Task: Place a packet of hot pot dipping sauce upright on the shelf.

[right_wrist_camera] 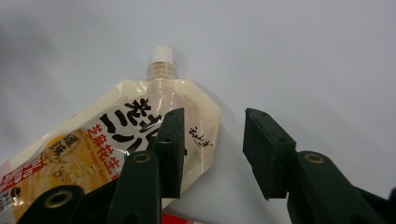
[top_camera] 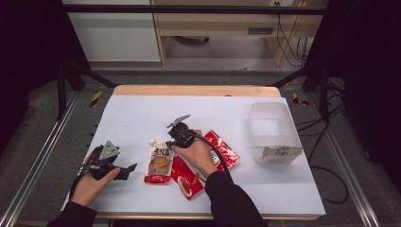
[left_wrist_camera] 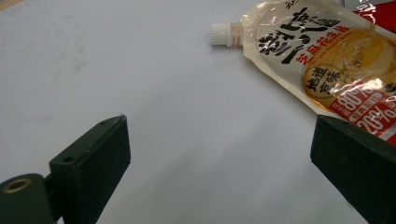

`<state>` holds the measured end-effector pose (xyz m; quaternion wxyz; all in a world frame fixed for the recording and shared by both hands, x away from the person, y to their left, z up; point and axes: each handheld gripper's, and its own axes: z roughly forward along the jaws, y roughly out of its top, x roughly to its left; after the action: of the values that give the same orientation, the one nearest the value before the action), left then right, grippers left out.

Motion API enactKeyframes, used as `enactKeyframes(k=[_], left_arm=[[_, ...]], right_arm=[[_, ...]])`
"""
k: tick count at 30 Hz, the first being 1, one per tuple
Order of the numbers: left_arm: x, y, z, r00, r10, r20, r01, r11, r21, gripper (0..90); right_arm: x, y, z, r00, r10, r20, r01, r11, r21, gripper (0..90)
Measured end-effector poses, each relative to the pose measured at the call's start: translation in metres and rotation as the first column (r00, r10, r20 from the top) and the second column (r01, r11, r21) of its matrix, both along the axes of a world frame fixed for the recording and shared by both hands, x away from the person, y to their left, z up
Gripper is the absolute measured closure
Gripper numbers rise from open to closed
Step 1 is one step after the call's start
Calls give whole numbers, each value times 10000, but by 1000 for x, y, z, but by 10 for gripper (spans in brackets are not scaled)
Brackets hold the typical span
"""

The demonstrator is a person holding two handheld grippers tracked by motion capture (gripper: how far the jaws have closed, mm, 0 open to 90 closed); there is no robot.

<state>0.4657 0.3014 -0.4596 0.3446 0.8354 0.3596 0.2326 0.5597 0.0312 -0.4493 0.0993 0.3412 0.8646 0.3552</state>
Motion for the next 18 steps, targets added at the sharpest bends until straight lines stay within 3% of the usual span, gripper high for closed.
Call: enactKeyframes(k=[14, 18], left_arm=[[0, -1, 0, 10000, -27, -10, 27, 10000, -12, 48], [0, -1, 0, 10000, -30, 3, 30, 10000, -41, 48]], right_arm=[[4, 6, -12, 9978, 70, -656, -85, 9997, -222, 595], [5, 6, -15, 9953, 154, -953, -151, 9999, 42, 620]])
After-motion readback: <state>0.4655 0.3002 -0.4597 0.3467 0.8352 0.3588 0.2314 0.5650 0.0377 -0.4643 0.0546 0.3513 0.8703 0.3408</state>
